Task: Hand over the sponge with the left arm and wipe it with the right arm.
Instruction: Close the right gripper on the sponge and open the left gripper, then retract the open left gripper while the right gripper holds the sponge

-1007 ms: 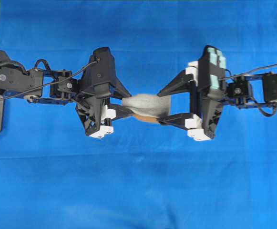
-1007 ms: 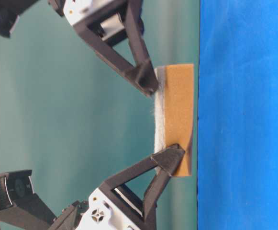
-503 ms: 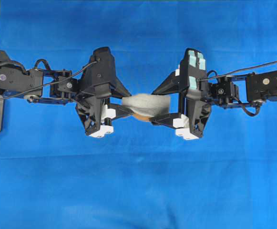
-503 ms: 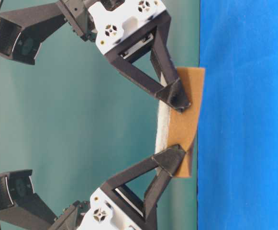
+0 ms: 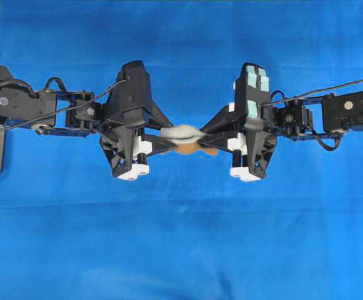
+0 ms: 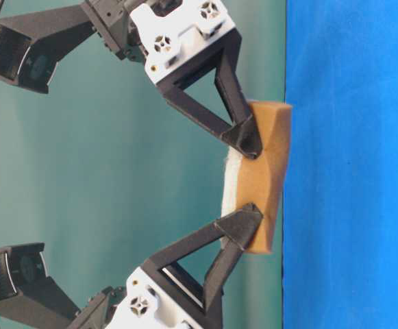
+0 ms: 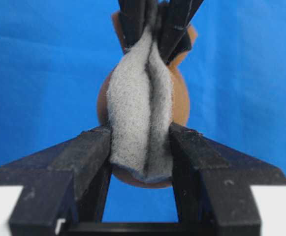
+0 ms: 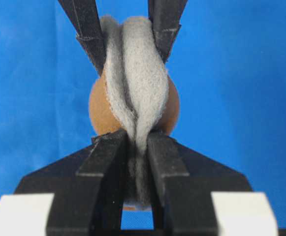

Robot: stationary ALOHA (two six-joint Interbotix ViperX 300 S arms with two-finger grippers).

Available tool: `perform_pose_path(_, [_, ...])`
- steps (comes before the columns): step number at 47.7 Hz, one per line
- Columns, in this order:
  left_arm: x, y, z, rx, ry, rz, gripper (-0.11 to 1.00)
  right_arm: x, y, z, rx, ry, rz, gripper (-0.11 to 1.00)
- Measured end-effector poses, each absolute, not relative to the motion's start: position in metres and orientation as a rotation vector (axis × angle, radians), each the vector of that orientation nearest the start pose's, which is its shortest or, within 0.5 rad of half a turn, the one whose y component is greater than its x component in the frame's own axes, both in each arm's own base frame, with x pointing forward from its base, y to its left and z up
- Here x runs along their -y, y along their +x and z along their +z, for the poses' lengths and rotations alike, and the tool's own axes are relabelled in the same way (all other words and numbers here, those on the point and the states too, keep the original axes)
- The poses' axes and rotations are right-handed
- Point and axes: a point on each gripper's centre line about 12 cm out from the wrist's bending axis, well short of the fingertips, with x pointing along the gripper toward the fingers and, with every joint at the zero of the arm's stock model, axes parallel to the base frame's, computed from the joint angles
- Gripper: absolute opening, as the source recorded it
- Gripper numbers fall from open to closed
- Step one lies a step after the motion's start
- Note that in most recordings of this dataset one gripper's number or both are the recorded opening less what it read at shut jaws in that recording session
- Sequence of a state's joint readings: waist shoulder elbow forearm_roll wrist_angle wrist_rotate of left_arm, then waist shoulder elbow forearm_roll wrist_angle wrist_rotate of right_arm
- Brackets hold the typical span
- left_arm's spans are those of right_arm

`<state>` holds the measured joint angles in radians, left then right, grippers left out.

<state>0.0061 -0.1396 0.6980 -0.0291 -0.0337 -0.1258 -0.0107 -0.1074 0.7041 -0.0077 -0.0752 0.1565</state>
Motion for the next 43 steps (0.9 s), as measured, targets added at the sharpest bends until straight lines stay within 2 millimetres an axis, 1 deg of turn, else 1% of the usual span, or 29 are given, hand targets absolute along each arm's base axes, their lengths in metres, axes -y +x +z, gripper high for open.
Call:
perform_pose_path(10, [-0.003, 0.377, 0.219, -0.479, -0.105, 0.034, 0.29, 0.004, 0.378, 0.204, -0.523, 0.145, -0.048, 0.17])
perform_pose_path(11, [-0.002, 0.377, 0.219, -0.478, -0.1, 0.031, 0.3, 0.004, 0.377, 0.204, -0.525, 0.145, -0.048, 0.17])
perform_pose_path(12, [-0.002, 0.376, 0.219, -0.476, -0.097, 0.03, 0.34, 0.004, 0.378, 0.203, -0.526, 0.145, -0.048, 0.17])
perform_pose_path(18, [-0.003, 0.376, 0.221, -0.456, -0.085, 0.03, 0.73, 0.003, 0.377, 0.204, -0.529, 0.143, -0.047, 0.17])
perform_pose_path(20, [-0.003, 0.373, 0.223, -0.45, -0.079, 0.027, 0.82, 0.003, 0.376, 0.203, -0.532, 0.142, -0.047, 0.17])
perform_pose_path(22, [-0.003, 0.369, 0.225, -0.444, -0.077, 0.026, 0.88, 0.003, 0.375, 0.204, -0.532, 0.142, -0.047, 0.17])
perform_pose_path(23, [-0.002, 0.367, 0.227, -0.437, -0.076, 0.024, 0.89, 0.003, 0.375, 0.205, -0.531, 0.142, -0.046, 0.17])
perform_pose_path(28, [-0.002, 0.354, 0.236, -0.403, -0.07, 0.022, 0.85, 0.004, 0.37, 0.205, -0.534, 0.139, -0.047, 0.17])
perform_pose_path(35, [-0.002, 0.332, 0.249, -0.329, -0.071, 0.019, 0.86, 0.004, 0.367, 0.202, -0.543, 0.133, -0.046, 0.17])
perform_pose_path(40, [-0.001, 0.317, 0.254, -0.274, -0.072, 0.016, 0.86, 0.004, 0.367, 0.194, -0.557, 0.13, -0.046, 0.17])
perform_pose_path(43, [0.0, 0.31, 0.258, -0.245, -0.07, 0.014, 0.86, 0.004, 0.37, 0.181, -0.577, 0.129, -0.046, 0.17])
